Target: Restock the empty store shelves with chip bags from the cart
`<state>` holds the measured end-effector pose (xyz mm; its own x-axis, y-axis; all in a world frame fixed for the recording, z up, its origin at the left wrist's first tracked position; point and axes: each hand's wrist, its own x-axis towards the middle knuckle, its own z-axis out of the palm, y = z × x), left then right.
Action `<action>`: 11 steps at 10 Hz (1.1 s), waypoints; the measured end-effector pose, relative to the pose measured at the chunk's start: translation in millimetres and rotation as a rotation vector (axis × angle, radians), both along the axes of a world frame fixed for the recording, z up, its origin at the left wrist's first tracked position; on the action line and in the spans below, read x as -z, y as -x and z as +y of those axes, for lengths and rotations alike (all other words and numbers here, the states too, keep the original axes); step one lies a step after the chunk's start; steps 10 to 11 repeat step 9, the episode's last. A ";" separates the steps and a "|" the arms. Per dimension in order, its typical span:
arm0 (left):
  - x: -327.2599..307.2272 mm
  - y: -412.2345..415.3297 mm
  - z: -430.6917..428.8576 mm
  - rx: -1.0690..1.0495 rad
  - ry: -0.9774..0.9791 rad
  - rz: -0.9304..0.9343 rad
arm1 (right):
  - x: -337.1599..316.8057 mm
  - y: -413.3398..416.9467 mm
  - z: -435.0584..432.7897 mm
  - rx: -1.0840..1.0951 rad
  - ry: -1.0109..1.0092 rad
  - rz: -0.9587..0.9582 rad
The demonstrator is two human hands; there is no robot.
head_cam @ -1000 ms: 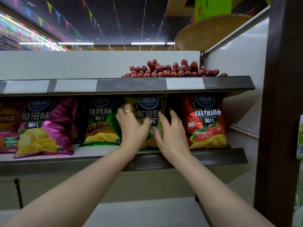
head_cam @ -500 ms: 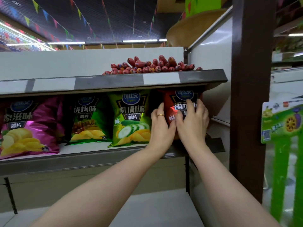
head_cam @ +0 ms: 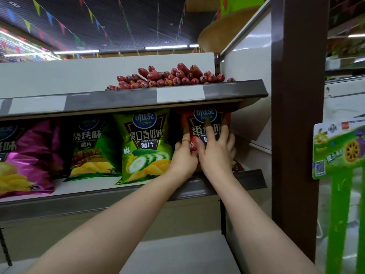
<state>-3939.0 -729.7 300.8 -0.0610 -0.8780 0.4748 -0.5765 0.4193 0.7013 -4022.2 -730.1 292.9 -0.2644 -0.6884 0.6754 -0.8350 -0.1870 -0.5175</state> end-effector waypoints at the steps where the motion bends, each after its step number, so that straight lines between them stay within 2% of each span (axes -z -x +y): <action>1: -0.5 0.5 0.0 -0.003 -0.027 -0.003 | 0.9 0.3 -2.3 0.004 -0.008 0.020; 2: -1.6 -2.2 8.0 0.001 0.004 -0.035 | 0.3 3.0 1.6 -0.014 -0.003 0.012; 3: -1.1 -11.1 20.8 0.023 0.124 -0.058 | 0.3 5.8 8.1 -0.023 0.006 0.010; 4: 4.3 -44.2 31.5 -0.125 0.525 -0.235 | -0.4 4.7 16.9 0.017 0.125 0.084; 5: 8.4 -69.1 24.4 -0.368 0.652 -0.425 | -1.8 -0.6 19.3 0.034 0.205 0.158; 6: 10.0 -87.5 26.7 -0.493 0.234 -0.530 | 0.1 -9.3 17.7 0.021 0.130 0.232; 7: 8.9 -89.5 21.4 -0.471 0.153 -0.512 | 0.7 -9.2 12.7 0.030 0.108 0.233; 9: 6.9 -92.2 23.2 -0.433 0.218 -0.475 | 4.8 -11.1 10.2 0.064 0.208 0.253; 11: 6.9 -92.2 23.2 -0.433 0.218 -0.475 | 4.8 -11.1 10.2 0.064 0.208 0.253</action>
